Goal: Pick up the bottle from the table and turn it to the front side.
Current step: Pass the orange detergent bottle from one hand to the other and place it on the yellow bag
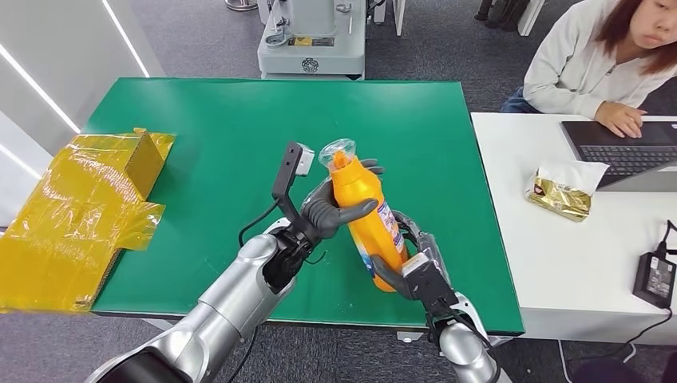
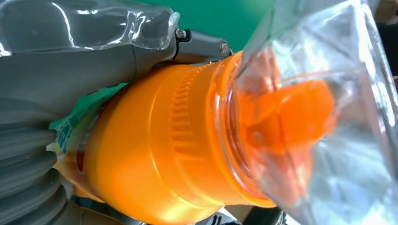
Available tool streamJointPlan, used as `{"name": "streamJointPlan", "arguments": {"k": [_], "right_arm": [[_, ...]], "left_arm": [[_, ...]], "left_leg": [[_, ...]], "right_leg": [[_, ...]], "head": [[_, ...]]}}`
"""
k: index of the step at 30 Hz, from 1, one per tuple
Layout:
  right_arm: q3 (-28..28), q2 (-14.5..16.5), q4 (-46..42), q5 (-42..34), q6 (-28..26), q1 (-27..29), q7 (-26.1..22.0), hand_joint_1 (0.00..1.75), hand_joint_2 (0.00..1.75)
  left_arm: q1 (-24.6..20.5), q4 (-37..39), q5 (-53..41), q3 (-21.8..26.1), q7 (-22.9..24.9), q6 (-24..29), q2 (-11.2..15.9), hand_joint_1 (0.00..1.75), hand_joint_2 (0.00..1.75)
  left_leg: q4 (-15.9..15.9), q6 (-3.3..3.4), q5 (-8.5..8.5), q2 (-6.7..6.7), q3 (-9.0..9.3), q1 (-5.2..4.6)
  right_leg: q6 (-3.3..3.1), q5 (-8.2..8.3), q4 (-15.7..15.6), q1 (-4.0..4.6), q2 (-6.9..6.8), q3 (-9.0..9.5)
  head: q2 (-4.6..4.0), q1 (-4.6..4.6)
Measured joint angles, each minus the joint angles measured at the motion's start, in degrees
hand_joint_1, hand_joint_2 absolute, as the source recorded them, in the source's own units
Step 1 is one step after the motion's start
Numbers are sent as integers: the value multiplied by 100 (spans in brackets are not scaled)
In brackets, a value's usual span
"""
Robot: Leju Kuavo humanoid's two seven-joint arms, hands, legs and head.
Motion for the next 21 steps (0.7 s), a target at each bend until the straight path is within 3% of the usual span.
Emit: {"name": "streamJointPlan", "arguments": {"k": [1,4,5,11,16,21], "right_arm": [[-9,15,-9,19,1,-1,6,113,175],[-33,59,-49,62,14,1,35,15,175],[-38,72,-64,78,23,5,40,1,175],[-46,105,-116,145,56,130,42,0,175],[-55,104,-231,130,156,216,39,0,175],[-56,104,-252,129,171,228,39,0,175]], "left_arm": [[1,-21,-63,-11,-71,64,0,175,175],[4,-101,-337,-54,-345,327,0,175,175],[5,-139,-439,-73,-437,423,1,175,175],[-25,-340,-900,-117,-784,852,60,175,175],[-123,-485,-1810,-174,-1260,1420,192,175,175],[-151,-508,-1939,-175,-1304,1498,221,175,175]], "left_leg": [[0,0,0,0,0,0],[0,0,0,1,0,0],[0,0,0,1,0,0],[-1,0,0,-2,-3,0],[0,0,0,0,-2,0],[0,0,0,-1,-2,0]], "right_leg": [[0,0,0,0,0,0],[0,0,0,0,1,0],[0,0,0,0,1,0],[0,0,0,0,-3,0],[0,0,0,0,0,0],[0,0,0,0,0,0]], "head": [[0,-1],[0,-1],[0,-1],[0,-1],[0,-1],[0,-1]]}}
